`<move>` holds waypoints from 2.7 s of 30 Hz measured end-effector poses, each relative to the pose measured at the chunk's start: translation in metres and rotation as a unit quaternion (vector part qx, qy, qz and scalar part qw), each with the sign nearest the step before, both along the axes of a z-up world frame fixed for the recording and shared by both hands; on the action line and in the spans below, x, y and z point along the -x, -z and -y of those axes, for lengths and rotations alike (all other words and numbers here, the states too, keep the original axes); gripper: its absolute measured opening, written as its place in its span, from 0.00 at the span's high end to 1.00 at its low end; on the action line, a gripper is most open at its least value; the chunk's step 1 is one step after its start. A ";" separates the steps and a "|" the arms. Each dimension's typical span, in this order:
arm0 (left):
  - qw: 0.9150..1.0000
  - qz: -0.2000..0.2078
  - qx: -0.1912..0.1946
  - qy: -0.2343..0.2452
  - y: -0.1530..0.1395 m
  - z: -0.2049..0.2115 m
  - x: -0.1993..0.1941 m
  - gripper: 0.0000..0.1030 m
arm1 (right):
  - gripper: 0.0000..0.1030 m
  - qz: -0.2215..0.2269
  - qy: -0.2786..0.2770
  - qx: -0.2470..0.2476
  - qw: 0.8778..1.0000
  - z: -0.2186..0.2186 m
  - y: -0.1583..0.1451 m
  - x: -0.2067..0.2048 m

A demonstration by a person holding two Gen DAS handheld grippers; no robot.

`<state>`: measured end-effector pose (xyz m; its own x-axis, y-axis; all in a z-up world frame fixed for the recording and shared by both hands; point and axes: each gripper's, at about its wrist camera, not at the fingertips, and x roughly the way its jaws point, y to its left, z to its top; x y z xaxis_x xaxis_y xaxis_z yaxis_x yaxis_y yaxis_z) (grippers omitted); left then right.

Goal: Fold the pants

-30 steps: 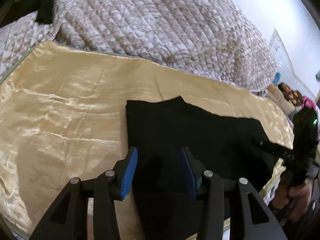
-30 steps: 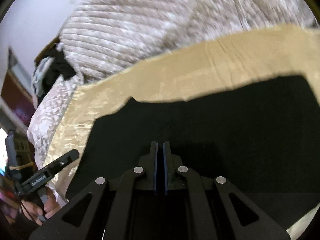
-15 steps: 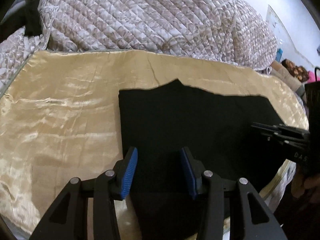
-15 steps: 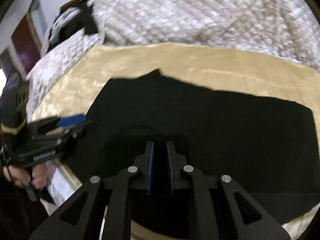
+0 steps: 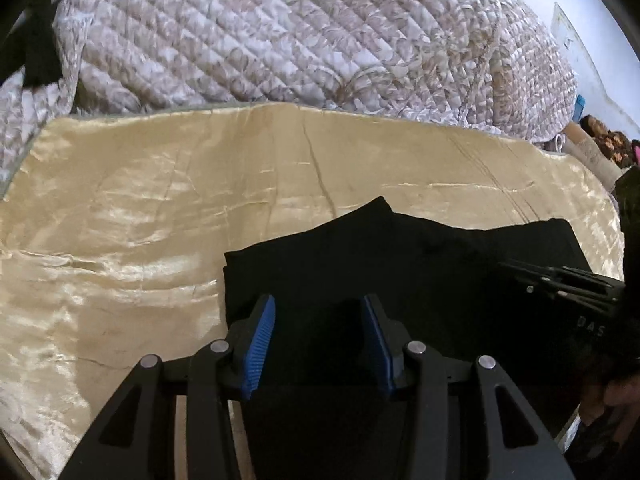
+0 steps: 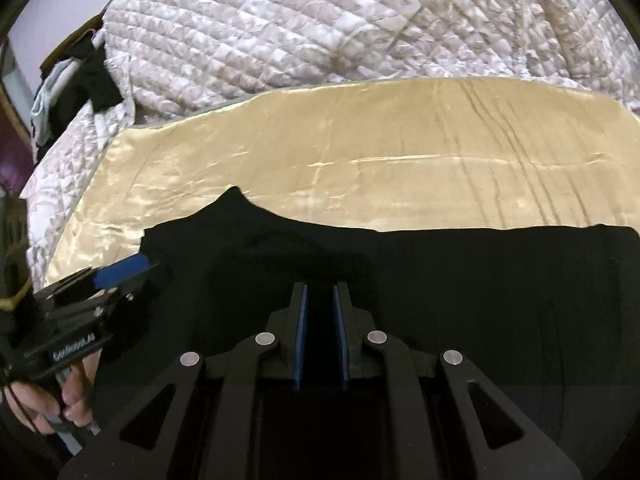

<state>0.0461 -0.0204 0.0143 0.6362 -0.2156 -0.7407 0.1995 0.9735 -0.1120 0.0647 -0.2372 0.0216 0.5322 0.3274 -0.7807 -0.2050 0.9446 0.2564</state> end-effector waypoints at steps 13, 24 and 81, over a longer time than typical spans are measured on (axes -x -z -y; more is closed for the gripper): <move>1.000 0.013 -0.005 -0.006 -0.006 0.001 0.048 0.54 | 0.69 0.082 -0.048 0.023 0.995 -0.018 -0.014 0.064; 0.999 0.026 -0.029 -0.003 0.005 0.007 0.078 0.51 | 0.51 0.092 -0.057 0.075 0.991 -0.018 0.006 0.091; 0.999 0.031 -0.019 0.012 -0.001 0.017 0.109 0.48 | 0.53 0.085 0.182 -0.025 0.979 0.118 -0.010 0.136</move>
<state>-0.0628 -0.0378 0.0156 0.6768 -0.2027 -0.7077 0.2275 0.9719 -0.0608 -0.0717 -0.3556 0.0312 0.7422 0.1273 -0.6580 0.0996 0.9499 0.2961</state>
